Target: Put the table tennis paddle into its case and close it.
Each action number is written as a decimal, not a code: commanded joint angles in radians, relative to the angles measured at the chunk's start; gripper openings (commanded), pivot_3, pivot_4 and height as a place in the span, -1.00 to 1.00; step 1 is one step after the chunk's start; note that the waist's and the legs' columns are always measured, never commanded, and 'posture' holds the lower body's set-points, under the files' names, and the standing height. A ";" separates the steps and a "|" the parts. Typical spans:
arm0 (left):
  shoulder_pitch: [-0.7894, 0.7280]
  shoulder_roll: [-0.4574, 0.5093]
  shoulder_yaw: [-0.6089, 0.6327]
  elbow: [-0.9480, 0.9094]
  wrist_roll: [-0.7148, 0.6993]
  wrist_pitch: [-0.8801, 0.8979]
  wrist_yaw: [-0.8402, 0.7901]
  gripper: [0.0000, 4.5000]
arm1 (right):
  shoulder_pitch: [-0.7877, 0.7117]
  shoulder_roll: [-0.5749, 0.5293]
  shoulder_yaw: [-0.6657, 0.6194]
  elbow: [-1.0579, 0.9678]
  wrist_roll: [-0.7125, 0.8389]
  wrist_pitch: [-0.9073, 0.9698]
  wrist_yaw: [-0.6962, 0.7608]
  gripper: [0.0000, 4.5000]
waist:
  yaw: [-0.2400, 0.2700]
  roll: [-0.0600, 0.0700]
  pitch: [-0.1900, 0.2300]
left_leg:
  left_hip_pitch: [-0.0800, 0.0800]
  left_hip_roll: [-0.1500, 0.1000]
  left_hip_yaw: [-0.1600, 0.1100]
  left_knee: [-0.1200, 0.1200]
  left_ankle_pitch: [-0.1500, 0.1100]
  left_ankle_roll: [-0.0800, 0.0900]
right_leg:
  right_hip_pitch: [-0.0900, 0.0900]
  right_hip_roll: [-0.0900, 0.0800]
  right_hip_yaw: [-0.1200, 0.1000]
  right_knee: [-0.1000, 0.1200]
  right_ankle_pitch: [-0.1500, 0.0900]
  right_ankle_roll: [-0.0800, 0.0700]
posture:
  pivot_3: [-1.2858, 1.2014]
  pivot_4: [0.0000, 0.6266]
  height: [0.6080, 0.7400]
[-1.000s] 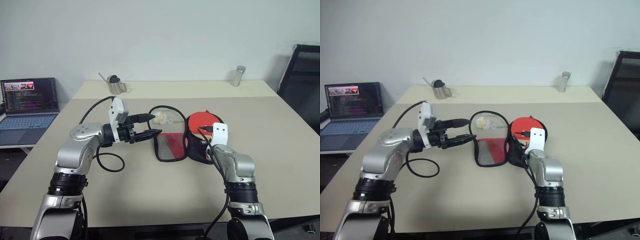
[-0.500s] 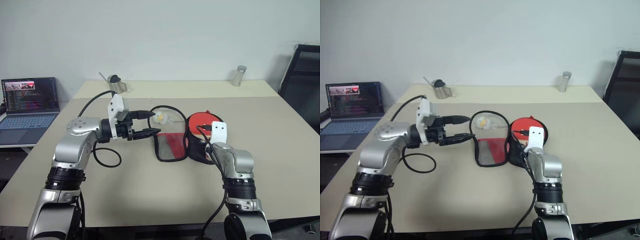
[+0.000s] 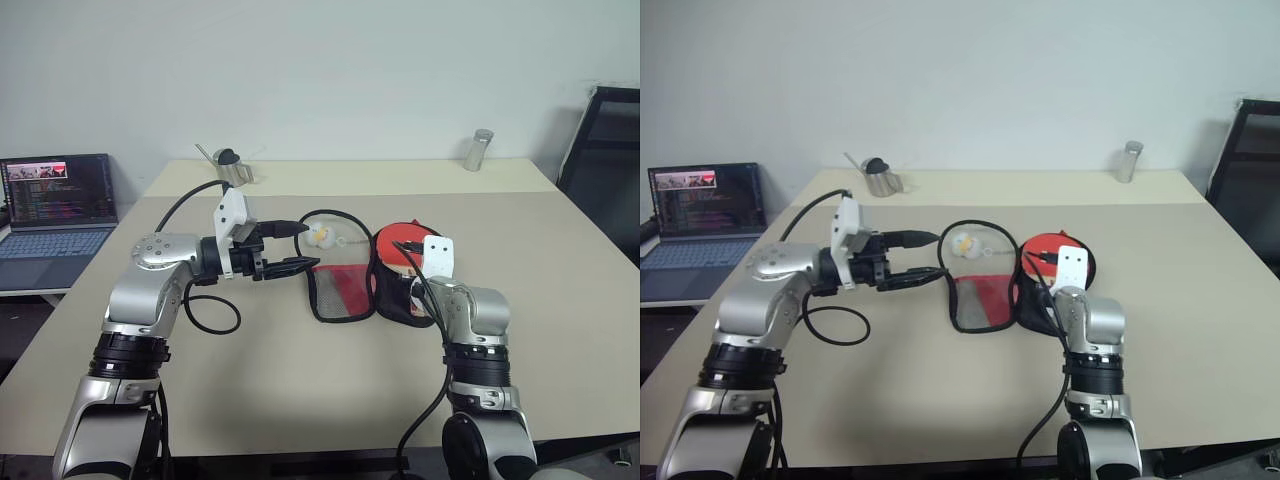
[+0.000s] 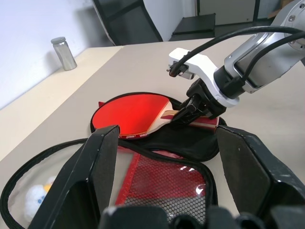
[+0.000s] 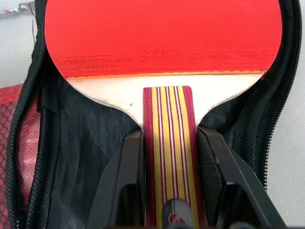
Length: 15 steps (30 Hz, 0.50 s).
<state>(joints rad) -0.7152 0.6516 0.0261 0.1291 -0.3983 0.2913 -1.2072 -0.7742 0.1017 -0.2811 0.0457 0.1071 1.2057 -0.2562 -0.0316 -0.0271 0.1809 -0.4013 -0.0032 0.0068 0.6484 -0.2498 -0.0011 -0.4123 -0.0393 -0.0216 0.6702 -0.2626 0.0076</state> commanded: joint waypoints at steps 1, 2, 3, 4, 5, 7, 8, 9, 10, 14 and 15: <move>-0.017 0.004 0.013 -0.011 -0.001 -0.021 0.009 0.54 | -0.025 -0.005 0.004 -0.047 0.013 -0.010 0.011 -0.08 | 0.000 0.000 0.000 | 0.000 0.000 0.000 -0.001 0.000 0.000 | 0.000 0.000 0.000 -0.001 0.000 0.000 | 0.03 -0.52 1.00; -0.017 0.004 0.013 -0.011 -0.001 -0.022 0.009 0.54 | -0.026 -0.014 0.020 -0.044 0.006 -0.006 0.017 0.07 | 0.000 0.000 0.000 | 0.000 0.000 0.000 -0.001 0.000 0.000 | 0.000 0.000 0.000 -0.002 0.000 0.000 | 0.03 -0.52 1.00; -0.016 0.004 0.013 -0.011 -0.001 -0.022 0.009 0.54 | -0.030 -0.024 0.038 -0.034 0.001 0.010 0.024 0.20 | 0.000 0.000 0.000 | 0.000 0.000 0.000 -0.002 0.000 0.000 | 0.000 0.000 0.000 -0.003 0.000 0.000 | 0.03 -0.52 1.00; -0.016 0.004 0.013 -0.012 -0.001 -0.022 0.009 0.54 | -0.032 -0.030 0.050 -0.025 -0.005 0.020 0.026 0.35 | 0.000 0.000 0.000 | 0.000 0.000 0.000 -0.003 0.000 0.000 | 0.000 0.000 0.000 -0.004 0.000 0.000 | 0.03 -0.52 1.00; -0.015 0.003 0.013 -0.012 -0.002 -0.021 0.009 0.54 | -0.026 -0.015 0.029 -0.037 0.008 -0.001 0.024 0.52 | 0.000 0.000 0.000 | 0.000 0.000 0.000 -0.003 0.000 0.000 | 0.000 0.000 0.000 -0.004 0.000 0.000 | 0.03 -0.52 1.00; -0.014 0.004 0.012 -0.013 -0.002 -0.021 0.008 0.54 | -0.018 -0.012 0.023 -0.056 0.018 -0.024 0.036 0.83 | 0.000 0.000 0.000 | 0.000 0.000 0.001 -0.003 0.000 0.000 | 0.000 0.000 0.000 -0.006 0.000 0.000 | 0.03 -0.52 1.00; -0.013 0.004 0.012 -0.013 -0.002 -0.021 0.008 0.54 | -0.016 -0.011 0.024 -0.060 0.018 -0.024 0.038 0.98 | 0.000 0.000 0.000 | -0.001 0.000 0.001 -0.004 0.000 0.000 | 0.000 0.000 0.000 -0.006 0.000 0.000 | 0.03 -0.52 1.00; -0.012 0.004 0.012 -0.013 -0.002 -0.021 0.007 0.54 | -0.018 -0.023 0.042 -0.053 0.011 -0.011 0.047 0.98 | 0.000 0.000 0.000 | -0.001 0.000 0.001 -0.004 0.000 0.000 | 0.000 0.000 0.000 -0.006 0.000 0.000 | 0.03 -0.52 1.00; -0.012 0.004 0.012 -0.013 -0.002 -0.021 0.007 0.54 | -0.020 -0.029 0.053 -0.047 0.007 -0.003 0.052 0.98 | 0.000 0.000 0.000 | -0.001 0.000 0.001 -0.004 0.000 0.000 | 0.000 0.000 0.000 -0.007 0.000 0.000 | 0.03 -0.52 1.00; -0.011 0.004 0.014 -0.014 -0.002 -0.019 0.009 0.54 | -0.026 -0.038 0.060 -0.047 -0.008 0.003 0.042 0.98 | 0.000 0.000 0.000 | -0.001 0.000 0.001 -0.003 0.000 0.000 | 0.000 0.000 0.000 -0.006 0.000 0.000 | 0.03 -0.52 1.00; -0.009 0.004 0.016 -0.014 -0.003 -0.017 0.011 0.54 | -0.028 -0.040 0.059 -0.058 -0.008 0.003 0.043 0.98 | 0.000 0.000 0.000 | -0.001 0.000 0.001 -0.003 0.000 0.000 | 0.000 0.000 0.000 -0.006 0.000 0.000 | 0.03 -0.52 1.00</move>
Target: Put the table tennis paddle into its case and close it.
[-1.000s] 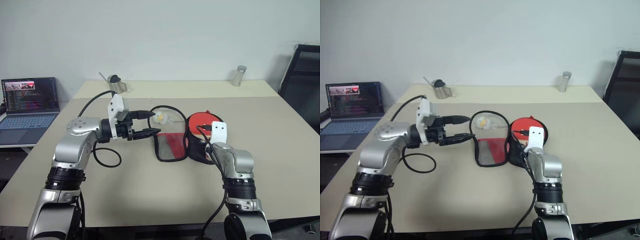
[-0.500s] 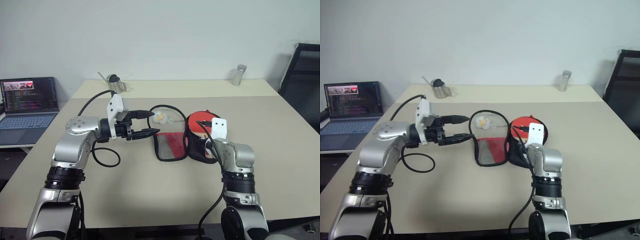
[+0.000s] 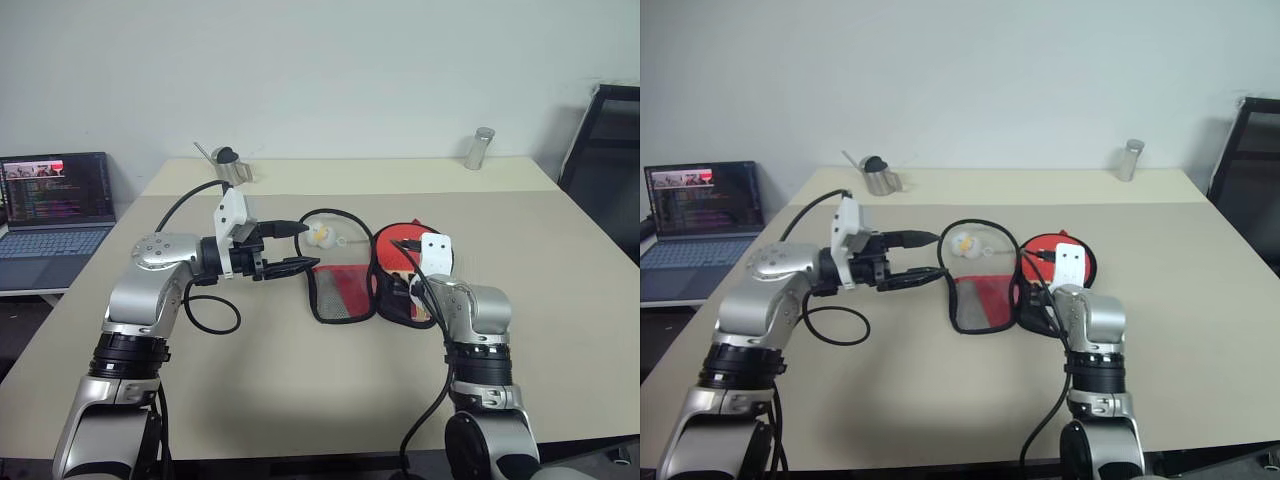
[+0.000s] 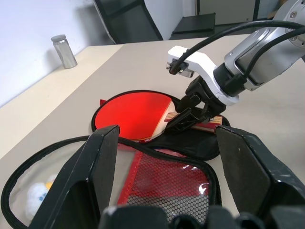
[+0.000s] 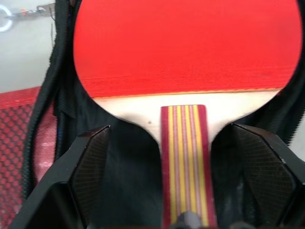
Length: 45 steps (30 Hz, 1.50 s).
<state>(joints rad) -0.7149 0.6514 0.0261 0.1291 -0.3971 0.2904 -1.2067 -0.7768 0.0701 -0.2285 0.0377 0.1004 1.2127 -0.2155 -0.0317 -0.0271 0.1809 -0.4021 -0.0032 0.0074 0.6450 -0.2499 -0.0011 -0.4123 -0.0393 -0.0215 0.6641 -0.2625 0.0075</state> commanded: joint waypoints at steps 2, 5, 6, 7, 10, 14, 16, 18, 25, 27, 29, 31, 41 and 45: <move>-0.007 0.006 0.018 -0.015 -0.005 -0.015 0.013 0.54 | -0.028 -0.009 0.004 -0.061 0.001 0.001 0.002 0.98 | 0.000 0.000 0.000 | 0.000 0.000 0.000 0.000 0.000 0.000 | 0.000 0.000 0.000 0.000 0.000 0.000 | 0.03 -0.52 1.00; 0.004 0.009 0.024 -0.009 -0.006 -0.011 0.022 0.54 | -0.030 -0.026 0.024 -0.133 0.018 0.044 0.033 0.98 | 0.000 0.000 0.000 | 0.000 0.000 0.000 0.000 0.000 0.000 | 0.000 0.000 0.000 0.000 0.000 0.000 | 0.03 -0.52 1.00; 0.007 0.010 0.026 -0.008 -0.007 -0.010 0.026 0.54 | -0.029 -0.036 0.035 -0.165 0.026 0.058 0.050 0.98 | 0.000 0.000 0.000 | 0.000 0.000 0.000 0.000 0.000 0.000 | 0.000 0.000 0.000 0.000 0.000 0.000 | 0.03 -0.52 1.00; 0.010 0.009 0.028 -0.006 -0.009 -0.006 0.030 0.54 | -0.027 -0.049 0.047 -0.192 0.033 0.071 0.072 0.98 | 0.000 0.000 0.000 | 0.000 0.000 0.000 0.000 0.000 0.000 | 0.000 0.000 0.000 0.000 0.000 0.000 | 0.03 -0.52 1.00; 0.023 0.009 0.040 0.011 -0.004 -0.010 0.050 0.54 | -0.017 -0.077 0.058 -0.258 0.080 0.088 0.154 0.98 | 0.000 0.000 0.000 | 0.000 0.000 0.000 0.000 0.000 0.000 | 0.000 0.000 0.000 0.000 0.000 0.000 | 0.03 -0.52 1.00; 0.057 0.007 0.090 0.055 0.001 -0.017 0.132 0.54 | 0.055 -0.212 0.140 -0.385 0.150 -0.018 0.350 0.98 | 0.000 0.000 0.000 | 0.000 0.000 0.000 0.000 0.000 0.000 | 0.000 0.000 0.000 0.000 0.000 0.000 | 0.03 -0.52 1.00; 0.083 0.013 0.103 0.073 0.016 -0.030 0.166 0.54 | 0.086 -0.271 0.129 -0.430 0.210 -0.001 0.436 0.98 | 0.001 0.000 0.000 | 0.000 0.000 0.000 0.000 0.000 0.000 | 0.000 0.000 0.000 -0.001 0.000 0.000 | 0.03 -0.52 1.00; 0.106 0.019 0.107 0.084 0.026 -0.039 0.179 0.54 | 0.106 -0.328 0.111 -0.459 0.253 -0.001 0.498 0.98 | 0.002 0.000 0.000 | 0.000 0.000 0.000 0.000 0.000 0.000 | 0.001 0.000 0.000 -0.001 0.000 0.000 | 0.03 -0.52 1.00; 0.091 0.011 0.078 0.248 0.102 -0.118 0.209 0.54 | 0.131 -0.460 0.041 -0.504 0.362 -0.019 0.627 0.72 | 0.003 0.000 0.000 | 0.001 0.000 -0.001 0.001 0.000 0.000 | 0.001 0.000 -0.001 0.000 0.000 0.000 | 0.03 -0.52 1.00; 0.069 0.005 0.064 0.313 0.130 -0.148 0.216 0.54 | 0.137 -0.495 0.037 -0.505 0.377 -0.041 0.653 0.43 | 0.004 0.000 0.000 | 0.001 0.000 -0.001 0.001 0.000 0.000 | 0.001 0.000 -0.001 0.000 0.000 0.000 | 0.03 -0.52 1.00; 0.043 -0.007 0.052 0.374 0.149 -0.172 0.218 0.54 | 0.147 -0.537 0.032 -0.507 0.395 -0.055 0.685 0.11 | 0.005 -0.001 0.000 | 0.001 0.000 -0.001 0.001 0.000 0.000 | 0.001 0.000 -0.001 0.000 0.000 0.000 | 0.03 -0.52 1.00; 0.018 -0.021 0.038 0.431 0.170 -0.195 0.221 0.54 | 0.154 -0.575 0.019 -0.512 0.427 -0.062 0.726 -0.24 | 0.006 -0.001 0.000 | 0.000 0.000 -0.001 0.001 0.000 0.000 | 0.001 0.000 -0.001 0.000 0.000 0.000 | 0.03 -0.52 1.00; -0.132 -0.109 -0.023 0.724 0.266 -0.331 0.205 0.54 | 0.204 -0.767 -0.030 -0.559 0.601 -0.089 0.925 -0.97 | 0.009 -0.001 0.000 | 0.000 -0.001 -0.001 0.001 0.000 0.000 | 0.002 0.000 -0.002 -0.001 0.000 0.000 | 0.03 -0.52 1.00; -0.184 -0.125 -0.061 0.850 0.329 -0.404 0.199 0.54 | 0.215 -0.827 -0.030 -0.565 0.624 -0.095 0.938 -0.97 | 0.008 -0.002 0.000 | 0.000 -0.001 -0.001 0.002 0.000 0.000 | 0.002 0.000 -0.002 0.000 0.000 0.000 | 0.03 -0.52 1.00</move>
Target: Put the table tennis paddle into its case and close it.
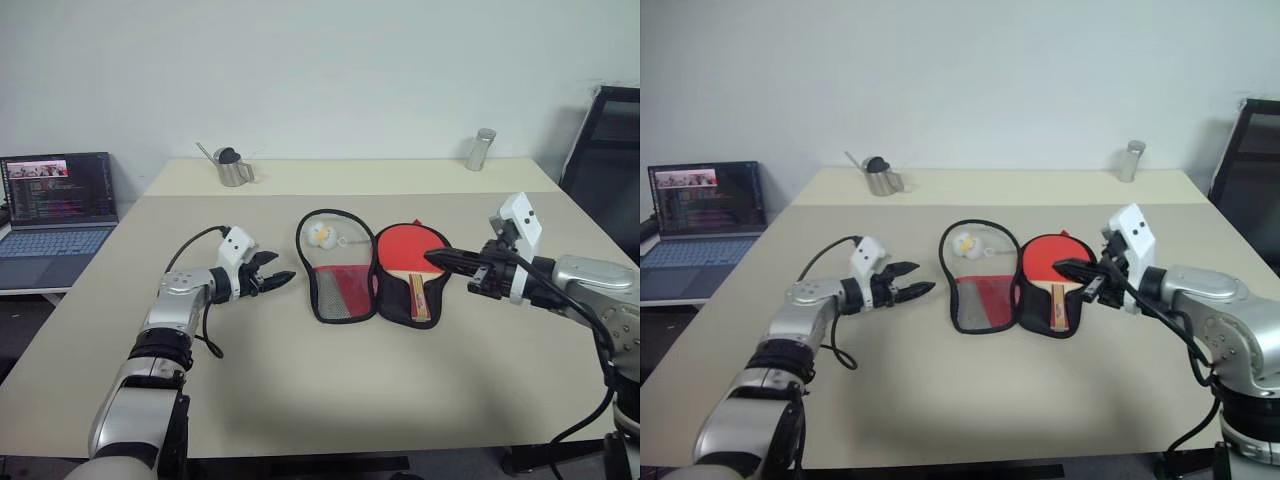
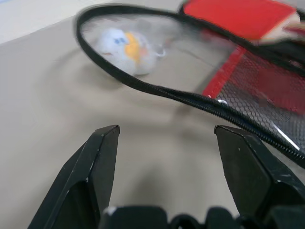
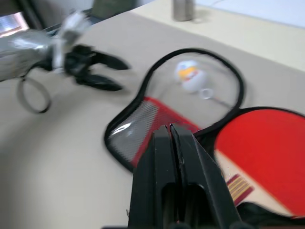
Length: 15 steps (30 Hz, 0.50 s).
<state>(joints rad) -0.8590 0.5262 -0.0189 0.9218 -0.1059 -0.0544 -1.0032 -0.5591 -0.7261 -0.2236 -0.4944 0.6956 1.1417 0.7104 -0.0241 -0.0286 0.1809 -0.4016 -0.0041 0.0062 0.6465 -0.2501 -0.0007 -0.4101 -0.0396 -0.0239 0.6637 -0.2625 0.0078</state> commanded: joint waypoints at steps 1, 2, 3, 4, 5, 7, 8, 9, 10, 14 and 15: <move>-0.051 -0.004 -0.022 0.086 0.050 -0.074 0.001 0.54 | -0.002 -0.038 -0.037 -0.032 0.033 -0.026 0.010 -0.97 | -0.001 0.000 0.000 | 0.000 0.000 0.000 0.000 0.000 0.000 | 0.000 0.000 0.000 0.000 0.000 0.000 | 0.03 -0.52 1.00; -0.062 -0.009 -0.027 0.111 0.061 -0.083 0.006 0.54 | -0.002 -0.042 -0.040 -0.033 0.038 -0.027 0.005 -0.97 | -0.001 0.000 0.000 | 0.000 0.000 0.000 0.000 0.000 0.000 | 0.000 0.000 0.000 0.000 0.000 0.000 | 0.03 -0.52 1.00; -0.071 -0.013 -0.030 0.132 0.071 -0.092 0.010 0.54 | -0.002 -0.045 -0.043 -0.034 0.043 -0.027 0.000 -0.97 | -0.001 0.000 0.000 | 0.000 0.000 0.000 0.000 0.000 0.000 | 0.000 0.000 0.000 0.000 0.000 0.000 | 0.03 -0.52 1.00; -0.080 -0.018 -0.035 0.152 0.082 -0.103 0.016 0.54 | 0.000 -0.046 -0.046 -0.038 0.049 -0.026 -0.006 -0.97 | -0.001 0.000 0.000 | 0.000 0.000 0.000 0.000 0.000 0.000 | 0.000 0.000 0.000 0.000 0.000 0.000 | 0.03 -0.52 1.00; -0.089 -0.027 -0.036 0.170 0.088 -0.109 0.020 0.54 | 0.004 -0.046 -0.050 -0.046 0.056 -0.024 -0.011 -0.97 | 0.000 -0.001 0.000 | 0.000 0.000 0.000 0.000 0.000 0.000 | 0.000 0.000 -0.001 0.000 0.000 0.000 | 0.03 -0.52 1.00; -0.105 -0.041 -0.036 0.199 0.098 -0.120 0.025 0.54 | 0.015 -0.048 -0.057 -0.061 0.070 -0.021 -0.019 -0.97 | 0.002 -0.001 0.000 | 0.000 0.000 0.000 0.000 0.000 0.000 | 0.000 0.000 -0.001 0.000 0.000 0.000 | 0.03 -0.52 1.00; -0.113 -0.051 -0.034 0.212 0.100 -0.124 0.027 0.54 | 0.022 -0.052 -0.060 -0.068 0.076 -0.022 -0.020 -0.97 | 0.005 -0.001 0.000 | -0.001 0.000 0.000 0.000 0.000 0.000 | 0.000 0.000 -0.001 0.000 0.000 0.000 | 0.03 -0.52 1.00; -0.123 -0.063 -0.031 0.223 0.101 -0.126 0.031 0.54 | 0.028 -0.055 -0.062 -0.075 0.082 -0.023 -0.021 -0.97 | 0.007 -0.001 0.000 | -0.001 0.000 -0.001 0.000 0.000 0.000 | 0.000 0.000 -0.001 0.000 0.000 0.000 | 0.03 -0.52 1.00; -0.133 -0.075 -0.029 0.233 0.101 -0.128 0.034 0.54 | 0.033 -0.059 -0.065 -0.079 0.088 -0.023 -0.020 -0.97 | 0.008 -0.001 0.000 | -0.001 0.000 0.000 0.000 0.000 0.000 | 0.000 0.000 -0.001 0.000 0.000 0.000 | 0.03 -0.52 1.00; -0.177 -0.134 -0.035 0.261 0.112 -0.144 0.028 0.54 | 0.047 -0.093 -0.073 -0.073 0.097 -0.035 -0.009 -0.97 | 0.020 -0.001 0.000 | -0.001 0.000 -0.001 0.001 0.000 0.000 | 0.000 0.000 -0.001 0.000 0.000 0.000 | 0.03 -0.52 1.00; -0.184 -0.144 -0.039 0.263 0.117 -0.152 0.017 0.54 | 0.049 -0.101 -0.072 -0.070 0.097 -0.039 -0.007 -0.97 | 0.021 -0.001 0.000 | -0.001 -0.001 -0.001 0.001 0.000 0.000 | 0.000 0.000 -0.002 0.000 0.000 0.000 | 0.03 -0.52 1.00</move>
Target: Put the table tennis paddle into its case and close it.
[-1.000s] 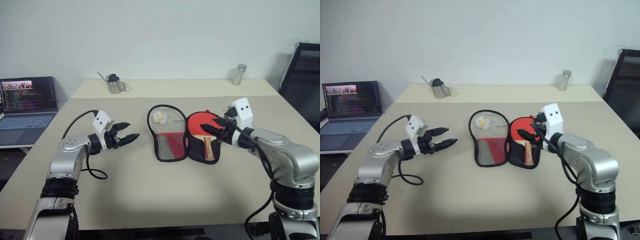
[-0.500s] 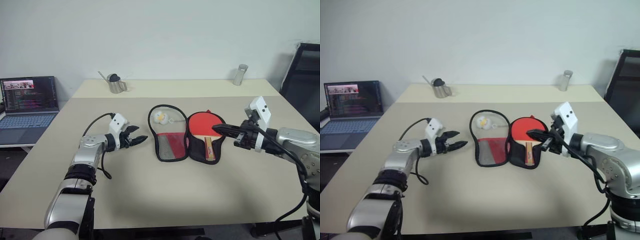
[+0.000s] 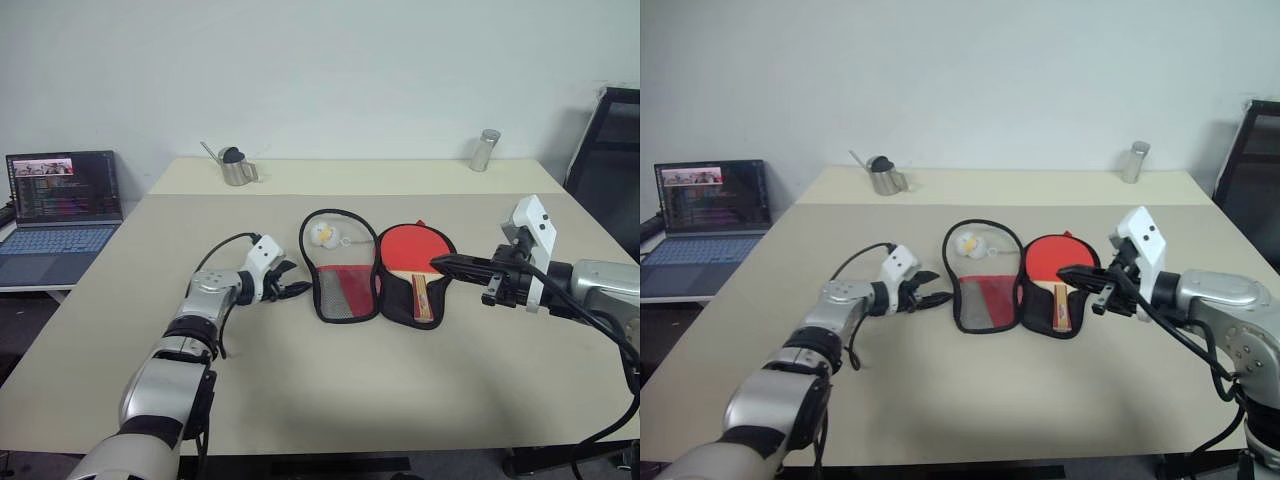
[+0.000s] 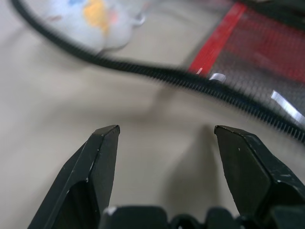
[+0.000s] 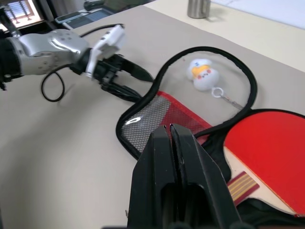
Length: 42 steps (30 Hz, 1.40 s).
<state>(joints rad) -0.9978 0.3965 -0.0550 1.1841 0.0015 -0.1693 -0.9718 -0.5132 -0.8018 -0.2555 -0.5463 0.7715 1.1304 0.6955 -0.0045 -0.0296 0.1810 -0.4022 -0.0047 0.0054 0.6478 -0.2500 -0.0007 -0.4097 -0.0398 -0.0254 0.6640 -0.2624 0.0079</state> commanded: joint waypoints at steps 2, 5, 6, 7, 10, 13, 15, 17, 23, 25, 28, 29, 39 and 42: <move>-0.094 -0.058 -0.007 -0.009 0.005 -0.052 -0.052 0.54 | 0.014 -0.052 -0.046 -0.015 0.021 -0.033 0.021 -0.97 | 0.004 -0.001 0.000 | 0.000 0.000 0.000 0.000 0.000 0.000 | 0.000 0.000 0.000 0.000 0.000 0.000 | 0.03 -0.52 1.00; -0.149 -0.102 -0.003 -0.018 -0.005 -0.067 -0.095 0.54 | 0.039 -0.088 -0.065 -0.015 0.025 -0.041 0.036 -0.97 | 0.007 -0.001 0.001 | -0.001 -0.001 -0.001 0.001 0.000 0.000 | 0.000 0.000 -0.002 0.000 0.000 0.000 | 0.03 -0.52 1.00; -0.177 -0.127 0.002 -0.022 -0.014 -0.071 -0.112 0.54 | 0.057 -0.106 -0.076 -0.020 0.024 -0.045 0.047 -0.97 | 0.007 -0.001 0.001 | -0.002 -0.001 -0.002 0.001 0.000 0.000 | 0.000 0.001 -0.003 -0.001 0.000 0.000 | 0.03 -0.52 1.00; -0.202 -0.151 0.003 -0.025 -0.018 -0.080 -0.126 0.54 | 0.076 -0.122 -0.093 -0.023 0.031 -0.043 0.059 -0.97 | 0.009 -0.001 0.001 | -0.002 -0.001 -0.002 0.002 0.000 0.000 | 0.000 0.001 -0.003 -0.001 0.000 0.000 | 0.03 -0.52 1.00; -0.243 -0.193 -0.001 -0.013 -0.014 -0.102 -0.146 0.54 | 0.129 -0.164 -0.124 -0.029 0.042 -0.045 0.085 -0.97 | 0.012 -0.001 0.001 | -0.005 -0.002 -0.004 0.003 0.000 0.000 | 0.000 0.001 -0.009 -0.001 0.000 0.000 | 0.03 -0.52 1.00; -0.271 -0.237 -0.008 0.016 0.001 -0.113 -0.137 0.54 | 0.199 -0.215 -0.168 -0.043 0.090 -0.022 0.135 -0.72 | 0.010 -0.001 0.001 | -0.005 -0.002 -0.004 0.003 0.000 0.000 | 0.000 0.001 -0.010 -0.001 0.000 0.000 | 0.03 -0.52 1.00; -0.279 -0.260 -0.012 0.030 0.011 -0.119 -0.126 0.54 | 0.231 -0.234 -0.184 -0.048 0.095 -0.028 0.142 -0.41 | 0.007 -0.001 0.001 | -0.004 -0.001 -0.004 0.003 0.000 0.000 | 0.000 0.001 -0.009 0.000 0.000 0.000 | 0.03 -0.52 1.00; -0.283 -0.280 -0.015 0.042 0.018 -0.124 -0.118 0.54 | 0.251 -0.243 -0.198 -0.048 0.100 -0.035 0.140 -0.10 | 0.006 -0.001 0.001 | -0.004 -0.001 -0.004 0.004 0.000 0.000 | 0.001 0.001 -0.010 0.001 0.000 0.001 | 0.03 -0.52 1.00; -0.291 -0.327 -0.017 0.062 0.032 -0.126 -0.102 0.54 | 0.288 -0.257 -0.231 -0.051 0.106 -0.040 0.129 0.80 | 0.006 -0.001 0.001 | -0.005 -0.001 -0.007 0.012 -0.001 0.002 | 0.003 0.002 -0.012 0.002 0.000 0.001 | 0.03 -0.52 1.00; -0.292 -0.335 -0.015 0.067 0.034 -0.123 -0.098 0.54 | 0.294 -0.259 -0.234 -0.048 0.104 -0.042 0.124 0.98 | 0.006 -0.001 0.001 | -0.006 -0.001 -0.007 0.013 -0.002 0.003 | 0.004 0.002 -0.012 0.002 0.000 0.002 | 0.03 -0.52 1.00; -0.290 -0.344 -0.009 0.072 0.035 -0.118 -0.099 0.54 | 0.290 -0.260 -0.230 -0.040 0.101 -0.047 0.113 0.98 | 0.006 -0.001 0.001 | -0.006 -0.001 -0.007 0.014 -0.002 0.003 | 0.004 0.002 -0.012 0.002 0.000 0.002 | 0.03 -0.52 1.00; -0.289 -0.348 -0.008 0.073 0.034 -0.115 -0.101 0.54 | 0.283 -0.259 -0.227 -0.035 0.101 -0.047 0.108 0.98 | 0.006 -0.001 0.001 | -0.006 -0.001 -0.007 0.014 -0.002 0.003 | 0.004 0.002 -0.011 0.002 0.000 0.002 | 0.03 -0.52 1.00; -0.275 -0.356 0.024 0.053 -0.003 -0.109 -0.149 0.54 | 0.186 -0.198 -0.167 0.019 0.086 -0.029 -0.038 0.98 | 0.005 -0.001 0.001 | -0.006 -0.001 -0.008 0.014 -0.002 0.003 | 0.004 0.002 -0.010 0.002 0.001 0.002 | 0.03 -0.52 1.00; -0.268 -0.280 0.066 0.018 -0.049 -0.091 -0.232 0.54 | 0.128 -0.120 -0.136 0.054 0.097 0.016 -0.140 0.98 | -0.001 -0.001 0.001 | -0.006 0.000 -0.007 0.014 -0.002 0.003 | 0.004 0.002 -0.010 0.002 0.001 0.002 | 0.03 -0.52 1.00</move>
<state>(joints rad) -1.2513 0.0747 -0.0278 1.2560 -0.0049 -0.2628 -1.1656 -0.3617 -0.9359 -0.3893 -0.5001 0.8571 1.1293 0.6058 -0.0053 -0.0307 0.1817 -0.4074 -0.0047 -0.0010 0.6620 -0.2517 0.0021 -0.4062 -0.0389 -0.0350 0.6664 -0.2617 0.0095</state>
